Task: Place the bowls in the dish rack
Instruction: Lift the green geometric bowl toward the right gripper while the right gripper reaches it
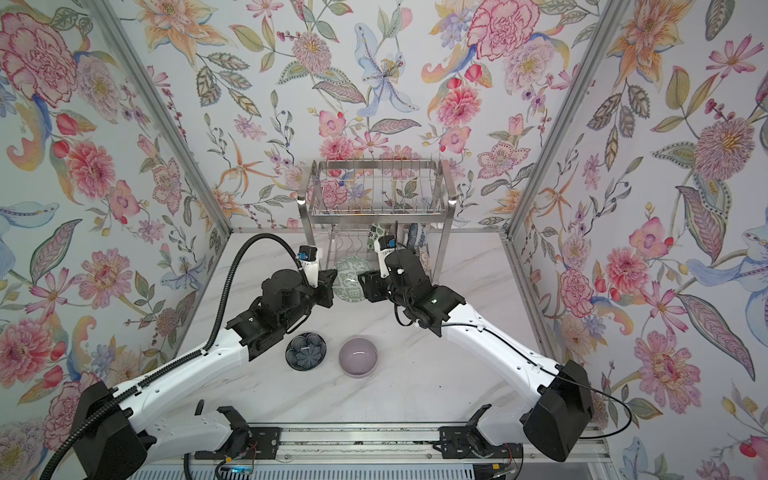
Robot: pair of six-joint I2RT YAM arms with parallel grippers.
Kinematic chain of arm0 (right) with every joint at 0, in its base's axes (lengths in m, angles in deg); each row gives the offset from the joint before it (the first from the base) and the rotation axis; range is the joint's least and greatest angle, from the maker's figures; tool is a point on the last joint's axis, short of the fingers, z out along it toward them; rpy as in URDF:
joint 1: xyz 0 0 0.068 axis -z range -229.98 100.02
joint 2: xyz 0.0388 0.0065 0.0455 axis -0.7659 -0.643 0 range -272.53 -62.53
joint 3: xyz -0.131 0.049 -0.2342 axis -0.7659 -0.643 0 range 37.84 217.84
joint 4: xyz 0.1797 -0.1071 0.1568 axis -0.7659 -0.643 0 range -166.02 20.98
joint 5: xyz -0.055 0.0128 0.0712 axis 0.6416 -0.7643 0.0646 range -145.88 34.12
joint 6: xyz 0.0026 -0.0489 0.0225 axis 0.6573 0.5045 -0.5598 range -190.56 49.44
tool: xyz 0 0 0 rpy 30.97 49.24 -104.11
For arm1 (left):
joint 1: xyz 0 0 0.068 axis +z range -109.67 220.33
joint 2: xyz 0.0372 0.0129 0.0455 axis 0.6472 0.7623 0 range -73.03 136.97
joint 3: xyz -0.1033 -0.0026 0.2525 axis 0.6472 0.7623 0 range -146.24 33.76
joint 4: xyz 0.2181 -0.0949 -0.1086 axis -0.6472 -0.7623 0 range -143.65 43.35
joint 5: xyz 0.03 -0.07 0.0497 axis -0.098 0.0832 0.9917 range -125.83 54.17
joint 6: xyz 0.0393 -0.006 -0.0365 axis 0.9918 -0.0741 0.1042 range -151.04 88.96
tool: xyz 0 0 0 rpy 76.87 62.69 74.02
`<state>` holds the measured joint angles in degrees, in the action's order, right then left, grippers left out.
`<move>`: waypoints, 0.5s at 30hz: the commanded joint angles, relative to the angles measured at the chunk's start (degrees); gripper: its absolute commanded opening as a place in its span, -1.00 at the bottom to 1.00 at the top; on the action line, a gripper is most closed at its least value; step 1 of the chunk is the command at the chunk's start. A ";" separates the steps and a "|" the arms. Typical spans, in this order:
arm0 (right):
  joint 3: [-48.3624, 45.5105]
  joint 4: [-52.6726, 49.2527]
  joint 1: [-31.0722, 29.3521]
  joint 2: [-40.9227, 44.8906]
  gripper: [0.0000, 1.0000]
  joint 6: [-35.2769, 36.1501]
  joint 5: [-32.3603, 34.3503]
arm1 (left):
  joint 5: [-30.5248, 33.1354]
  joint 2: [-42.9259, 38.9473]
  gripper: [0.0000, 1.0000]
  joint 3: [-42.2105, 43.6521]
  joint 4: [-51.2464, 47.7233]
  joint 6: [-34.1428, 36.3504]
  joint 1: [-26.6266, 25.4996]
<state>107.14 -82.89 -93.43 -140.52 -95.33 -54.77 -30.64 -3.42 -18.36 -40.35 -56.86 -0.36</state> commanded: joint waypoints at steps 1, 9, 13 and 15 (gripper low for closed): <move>1.97 0.75 -0.06 -0.73 -0.24 -1.31 1.36 | 1.45 -1.48 -1.00 -0.17 4.91 -0.36 -0.45; 2.16 0.61 0.08 -1.37 -0.67 -1.33 1.61 | 0.98 -1.12 -1.00 -1.21 4.80 0.25 -0.42; 2.24 0.51 0.05 -1.72 -0.76 -1.42 1.53 | 0.47 -1.18 -1.00 -1.32 4.77 0.25 -0.44; 2.18 0.49 0.10 -1.85 -0.82 -1.52 1.62 | 0.38 -1.36 -1.00 -1.25 4.78 0.33 -0.45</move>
<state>107.71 -83.37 -92.99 -142.34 -96.36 -51.54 -29.35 -3.58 -18.38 -39.28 -56.45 -0.38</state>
